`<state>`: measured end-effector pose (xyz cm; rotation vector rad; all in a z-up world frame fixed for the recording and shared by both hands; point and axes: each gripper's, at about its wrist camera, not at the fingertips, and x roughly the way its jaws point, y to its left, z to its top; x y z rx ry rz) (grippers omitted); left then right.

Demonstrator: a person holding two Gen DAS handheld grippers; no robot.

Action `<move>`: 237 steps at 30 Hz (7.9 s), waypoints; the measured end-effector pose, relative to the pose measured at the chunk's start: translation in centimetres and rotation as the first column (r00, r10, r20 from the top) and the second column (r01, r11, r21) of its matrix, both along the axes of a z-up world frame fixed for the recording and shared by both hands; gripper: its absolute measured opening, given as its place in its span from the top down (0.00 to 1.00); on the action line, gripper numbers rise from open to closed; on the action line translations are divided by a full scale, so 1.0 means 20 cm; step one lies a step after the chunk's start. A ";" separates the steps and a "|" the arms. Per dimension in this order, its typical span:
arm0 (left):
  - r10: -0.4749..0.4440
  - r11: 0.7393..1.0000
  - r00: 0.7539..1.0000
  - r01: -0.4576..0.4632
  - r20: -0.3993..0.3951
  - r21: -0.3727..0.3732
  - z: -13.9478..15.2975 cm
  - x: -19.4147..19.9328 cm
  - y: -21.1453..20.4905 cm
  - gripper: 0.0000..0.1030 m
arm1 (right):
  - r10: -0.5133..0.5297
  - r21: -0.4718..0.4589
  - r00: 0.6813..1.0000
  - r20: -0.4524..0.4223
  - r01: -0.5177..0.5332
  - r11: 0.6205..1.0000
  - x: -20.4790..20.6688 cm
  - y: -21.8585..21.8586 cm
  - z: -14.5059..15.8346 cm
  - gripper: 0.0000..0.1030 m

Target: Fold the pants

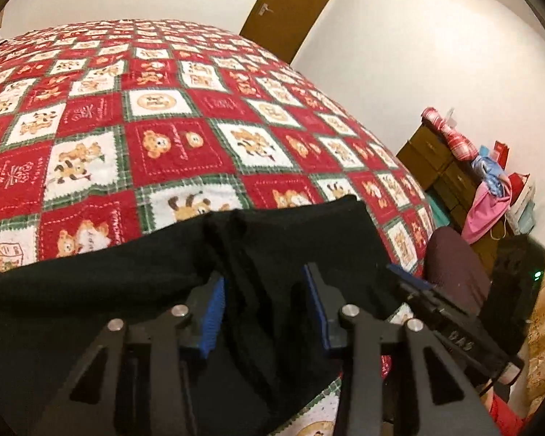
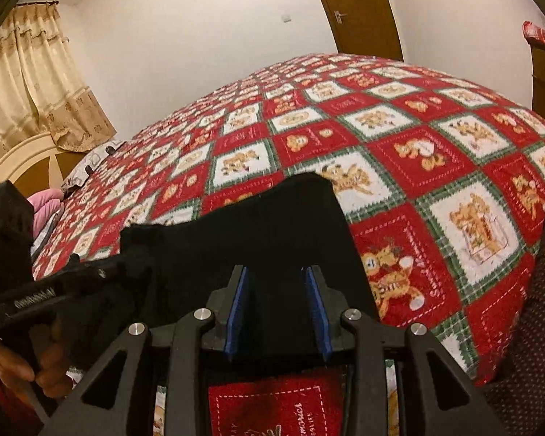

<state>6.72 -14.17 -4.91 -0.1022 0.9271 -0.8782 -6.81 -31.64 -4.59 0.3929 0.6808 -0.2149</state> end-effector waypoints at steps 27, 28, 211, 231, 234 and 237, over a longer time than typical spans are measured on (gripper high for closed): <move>-0.035 0.998 0.996 0.031 -0.084 -0.048 -0.05 -0.03 -0.03 0.90 | 0.007 -0.002 1.000 -0.004 -0.007 1.000 0.00 0.02 -0.02 0.66; -0.047 0.997 0.995 0.041 -0.091 -0.066 -0.04 -0.04 -0.03 0.90 | 0.000 -0.003 1.000 0.012 0.000 1.000 -0.01 0.01 -0.01 0.66; 0.073 0.960 0.916 -0.171 0.394 0.220 0.17 -0.25 0.18 0.29 | 0.195 0.230 0.978 0.074 -0.207 0.951 0.13 -0.16 0.11 0.85; 0.141 0.903 0.922 -0.269 0.361 0.334 0.03 -0.15 0.16 0.24 | 0.192 0.009 0.979 0.069 -0.193 0.981 -0.05 0.05 0.15 0.77; 0.142 0.906 0.921 -0.269 0.362 0.327 0.06 -0.15 0.17 0.24 | 0.214 0.000 0.977 0.001 -0.214 0.977 -0.03 0.11 0.05 0.77; 0.149 0.909 0.914 -0.277 0.378 0.311 0.10 -0.13 0.18 0.24 | 0.184 0.065 0.983 -0.019 -0.183 0.981 -0.04 0.07 -0.02 0.77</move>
